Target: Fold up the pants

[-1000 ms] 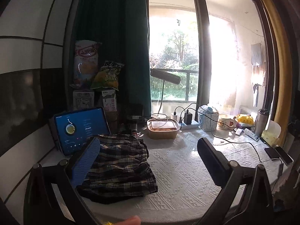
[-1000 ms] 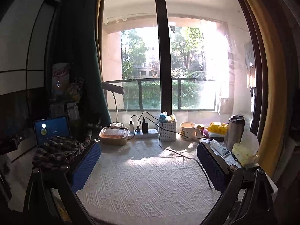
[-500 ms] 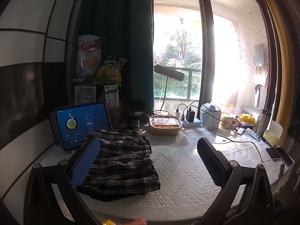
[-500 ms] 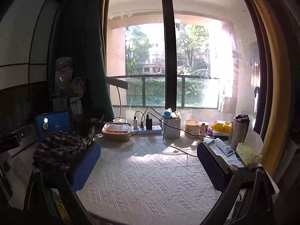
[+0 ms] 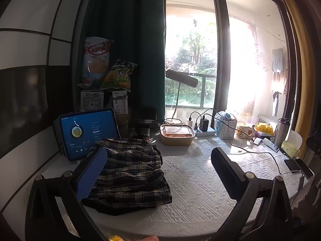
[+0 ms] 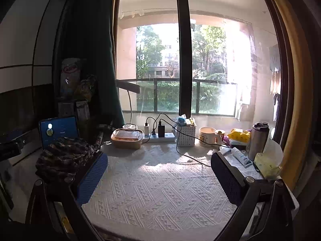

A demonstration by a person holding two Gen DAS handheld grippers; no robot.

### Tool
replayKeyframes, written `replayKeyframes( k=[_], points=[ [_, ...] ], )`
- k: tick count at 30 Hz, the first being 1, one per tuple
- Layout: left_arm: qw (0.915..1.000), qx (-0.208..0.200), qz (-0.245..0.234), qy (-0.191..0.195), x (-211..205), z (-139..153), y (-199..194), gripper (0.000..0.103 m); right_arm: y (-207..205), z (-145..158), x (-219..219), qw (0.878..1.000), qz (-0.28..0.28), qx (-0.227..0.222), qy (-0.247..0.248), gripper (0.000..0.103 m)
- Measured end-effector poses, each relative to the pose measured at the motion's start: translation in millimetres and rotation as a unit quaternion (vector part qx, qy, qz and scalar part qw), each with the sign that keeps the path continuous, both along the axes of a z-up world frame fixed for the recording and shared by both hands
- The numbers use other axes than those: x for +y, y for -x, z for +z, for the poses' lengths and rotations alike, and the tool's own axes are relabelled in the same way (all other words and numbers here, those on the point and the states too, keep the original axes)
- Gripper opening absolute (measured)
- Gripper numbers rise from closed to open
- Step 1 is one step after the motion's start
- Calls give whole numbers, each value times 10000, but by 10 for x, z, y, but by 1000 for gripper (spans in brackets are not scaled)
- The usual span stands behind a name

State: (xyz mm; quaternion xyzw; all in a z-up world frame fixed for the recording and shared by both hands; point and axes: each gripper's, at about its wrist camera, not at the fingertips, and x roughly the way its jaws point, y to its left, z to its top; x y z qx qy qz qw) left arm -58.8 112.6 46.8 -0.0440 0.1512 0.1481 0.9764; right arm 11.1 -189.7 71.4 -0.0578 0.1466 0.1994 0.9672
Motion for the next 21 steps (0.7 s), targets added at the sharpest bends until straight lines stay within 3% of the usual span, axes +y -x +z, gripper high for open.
replayKeyframes(
  k=[21],
  points=[
    [10000, 7, -52, 3, -7, -12, -1, 102, 6, 3, 5, 10000, -18, 20, -1, 103]
  ],
)
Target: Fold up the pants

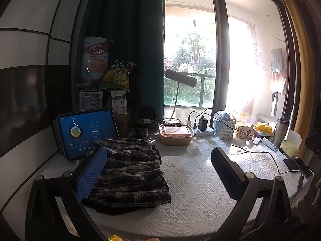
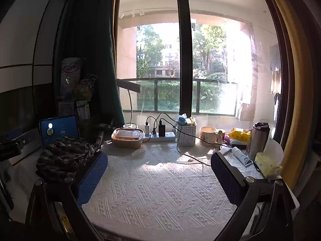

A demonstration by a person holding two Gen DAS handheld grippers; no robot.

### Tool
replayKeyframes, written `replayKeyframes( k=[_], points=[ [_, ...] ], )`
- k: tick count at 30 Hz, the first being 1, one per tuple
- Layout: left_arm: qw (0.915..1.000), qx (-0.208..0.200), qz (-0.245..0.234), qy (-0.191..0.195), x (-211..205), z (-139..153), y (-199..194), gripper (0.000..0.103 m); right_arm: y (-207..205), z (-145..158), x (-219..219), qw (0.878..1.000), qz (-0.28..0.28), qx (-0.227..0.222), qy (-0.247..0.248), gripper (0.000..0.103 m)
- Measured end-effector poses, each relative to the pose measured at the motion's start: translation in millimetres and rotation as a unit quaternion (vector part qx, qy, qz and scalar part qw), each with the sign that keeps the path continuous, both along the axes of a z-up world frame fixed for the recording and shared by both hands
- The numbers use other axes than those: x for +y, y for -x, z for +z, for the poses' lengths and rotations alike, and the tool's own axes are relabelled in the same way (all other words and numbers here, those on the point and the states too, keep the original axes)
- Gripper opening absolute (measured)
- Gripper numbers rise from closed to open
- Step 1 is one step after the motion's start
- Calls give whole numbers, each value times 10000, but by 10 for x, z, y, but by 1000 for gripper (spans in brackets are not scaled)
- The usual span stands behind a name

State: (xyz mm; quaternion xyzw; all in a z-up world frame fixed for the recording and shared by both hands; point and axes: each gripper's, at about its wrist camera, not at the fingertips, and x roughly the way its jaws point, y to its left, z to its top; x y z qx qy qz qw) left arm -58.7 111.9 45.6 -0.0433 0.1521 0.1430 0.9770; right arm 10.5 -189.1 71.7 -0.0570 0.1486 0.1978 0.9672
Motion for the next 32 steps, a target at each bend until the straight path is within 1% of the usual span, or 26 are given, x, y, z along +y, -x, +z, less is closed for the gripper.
replayKeyframes(
  k=[25, 30, 32],
  points=[
    [10000, 14, -73, -7, -22, -2, -31, 102, -5, -14, -8, 10000, 2, 5, -13, 103],
    [9997, 32, -235, -28, -55, -13, -57, 102, -1, -16, -5, 10000, 19, 9, -18, 103],
    [9995, 37, -309, 29, -57, -17, -82, 102, 0, -26, -7, 10000, 26, 19, -28, 103]
  ],
)
